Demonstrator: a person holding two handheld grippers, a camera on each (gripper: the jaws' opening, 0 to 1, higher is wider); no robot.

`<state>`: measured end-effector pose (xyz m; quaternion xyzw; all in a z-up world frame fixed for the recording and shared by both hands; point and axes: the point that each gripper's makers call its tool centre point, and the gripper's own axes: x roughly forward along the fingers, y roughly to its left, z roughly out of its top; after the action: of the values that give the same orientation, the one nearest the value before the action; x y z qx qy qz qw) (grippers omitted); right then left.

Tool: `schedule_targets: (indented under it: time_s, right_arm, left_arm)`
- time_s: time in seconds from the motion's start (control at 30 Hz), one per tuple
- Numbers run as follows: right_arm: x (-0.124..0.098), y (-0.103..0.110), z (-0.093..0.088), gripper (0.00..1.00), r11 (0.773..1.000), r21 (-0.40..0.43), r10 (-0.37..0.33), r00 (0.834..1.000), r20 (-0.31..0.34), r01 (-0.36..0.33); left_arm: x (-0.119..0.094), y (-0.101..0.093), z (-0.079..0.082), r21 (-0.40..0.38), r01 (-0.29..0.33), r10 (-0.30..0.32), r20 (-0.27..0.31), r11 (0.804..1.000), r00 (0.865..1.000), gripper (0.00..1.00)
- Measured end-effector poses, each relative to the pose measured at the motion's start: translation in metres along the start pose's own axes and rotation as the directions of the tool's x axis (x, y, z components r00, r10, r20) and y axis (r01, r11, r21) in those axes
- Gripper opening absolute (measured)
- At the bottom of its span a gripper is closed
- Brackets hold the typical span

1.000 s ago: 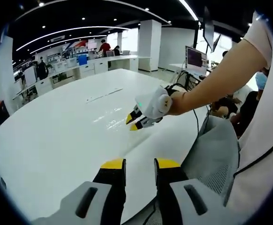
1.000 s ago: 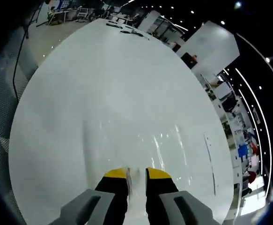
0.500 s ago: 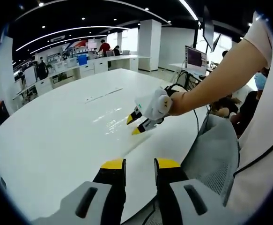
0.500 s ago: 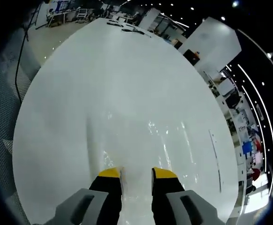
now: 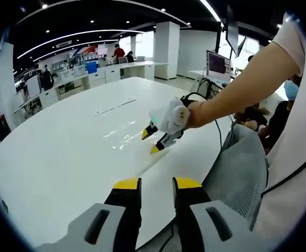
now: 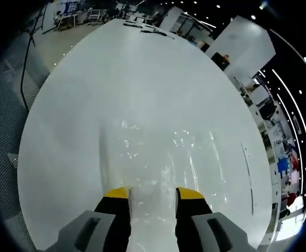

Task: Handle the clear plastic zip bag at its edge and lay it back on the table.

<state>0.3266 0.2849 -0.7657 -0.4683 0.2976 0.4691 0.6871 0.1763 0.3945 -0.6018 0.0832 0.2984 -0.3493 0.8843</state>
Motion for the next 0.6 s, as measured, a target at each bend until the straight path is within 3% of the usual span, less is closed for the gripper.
schedule_targets:
  time_s: [0.3,0.6]
  right_arm:
    - [-0.007,0.010,0.012,0.45,0.999,0.025,0.031,0.999,0.045,-0.032]
    - [-0.019,0.009,0.018,0.54,0.993,0.115,0.028,0.995,0.093,-0.038]
  left_arm:
    - [-0.001,-0.001,0.002,-0.002,-0.004,0.004,0.007,1.000,1.000,0.21]
    - [-0.002,-0.004,0.001,0.002,-0.002,0.002,0.009,1.000,1.000,0.21]
